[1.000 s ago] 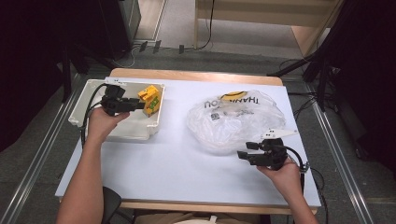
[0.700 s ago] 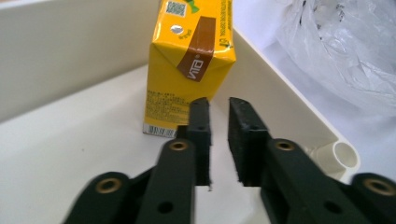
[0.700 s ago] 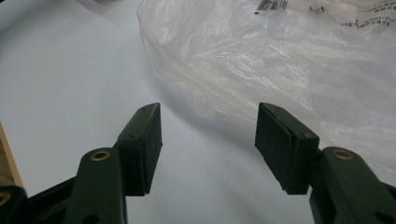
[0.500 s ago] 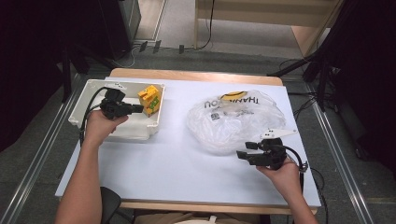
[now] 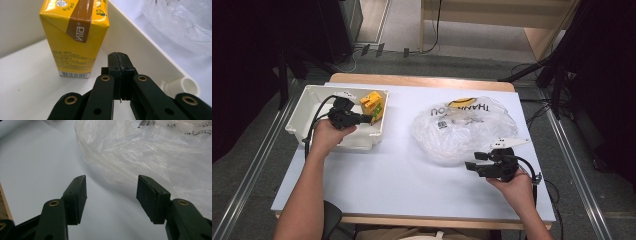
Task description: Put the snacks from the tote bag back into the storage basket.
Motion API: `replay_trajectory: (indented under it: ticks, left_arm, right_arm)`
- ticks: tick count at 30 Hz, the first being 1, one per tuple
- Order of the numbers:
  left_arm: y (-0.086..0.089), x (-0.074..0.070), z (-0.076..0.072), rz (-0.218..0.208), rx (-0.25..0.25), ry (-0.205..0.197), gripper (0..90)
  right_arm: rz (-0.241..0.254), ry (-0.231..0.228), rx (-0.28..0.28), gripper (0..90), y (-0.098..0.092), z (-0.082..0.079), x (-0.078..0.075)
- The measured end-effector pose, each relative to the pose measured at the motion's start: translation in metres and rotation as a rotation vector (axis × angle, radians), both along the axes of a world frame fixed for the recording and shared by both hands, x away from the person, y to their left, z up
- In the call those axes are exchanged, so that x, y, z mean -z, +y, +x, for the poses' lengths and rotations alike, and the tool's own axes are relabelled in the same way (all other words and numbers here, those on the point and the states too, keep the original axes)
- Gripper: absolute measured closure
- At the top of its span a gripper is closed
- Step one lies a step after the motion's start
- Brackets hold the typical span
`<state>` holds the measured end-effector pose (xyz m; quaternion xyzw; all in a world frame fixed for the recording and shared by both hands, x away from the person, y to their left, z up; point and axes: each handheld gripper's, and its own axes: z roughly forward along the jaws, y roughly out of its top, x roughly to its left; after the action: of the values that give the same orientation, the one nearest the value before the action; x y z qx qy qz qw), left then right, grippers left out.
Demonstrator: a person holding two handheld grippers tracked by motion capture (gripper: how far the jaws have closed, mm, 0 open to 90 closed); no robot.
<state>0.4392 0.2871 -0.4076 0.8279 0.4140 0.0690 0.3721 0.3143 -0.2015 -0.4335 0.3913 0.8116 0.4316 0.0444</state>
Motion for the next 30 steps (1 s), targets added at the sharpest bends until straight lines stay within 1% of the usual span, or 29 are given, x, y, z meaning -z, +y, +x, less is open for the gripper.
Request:
replay_trajectory:
  ticks: [4, 5, 9, 12, 15, 17, 19, 21, 27, 30]
  left_arm:
    - [-0.003, 0.004, 0.002, 0.012, -0.003, -0.007, 90.0]
    - [-0.003, 0.005, 0.002, 0.022, -0.005, -0.013, 90.0]
    - [-0.005, 0.009, 0.004, 0.022, -0.001, 0.004, 90.0]
    - [-0.006, 0.012, 0.006, 0.029, -0.009, 0.009, 90.0]
    - [-0.006, 0.014, 0.007, 0.042, -0.027, 0.001, 90.0]
    - [-0.006, 0.016, 0.008, 0.039, -0.023, 0.001, 90.0]
    - [-0.008, 0.017, 0.009, 0.053, -0.021, -0.002, 90.0]
    - [-0.008, 0.018, 0.009, 0.057, -0.021, -0.002, 90.0]
    - [-0.005, 0.018, 0.010, 0.055, -0.026, -0.007, 90.0]
    - [-0.003, 0.020, 0.012, 0.052, -0.033, -0.003, 90.0]
  right_arm:
    - [-0.001, 0.001, 0.000, 42.7, 0.000, 0.000, 0.000]
    - [-0.001, 0.001, 0.000, 42.7, 0.000, 0.000, 0.000]
    - [-0.002, 0.000, -0.003, 42.7, 0.001, 0.000, 0.001]
    - [-0.003, 0.007, -0.003, 42.7, 0.001, 0.001, 0.001]
    - [-0.005, 0.004, -0.003, 42.7, 0.001, 0.000, 0.001]
    - [-0.004, 0.005, -0.002, 42.7, 0.001, 0.000, 0.001]
    - [-0.006, 0.005, -0.002, 42.7, 0.000, 0.001, 0.001]
    - [-0.005, 0.002, -0.001, 42.8, 0.000, 0.001, 0.001]
    - [-0.004, 0.003, -0.001, 42.9, 0.000, 0.001, 0.001]
    - [-0.006, 0.005, -0.003, 42.9, 0.001, 0.001, 0.001]
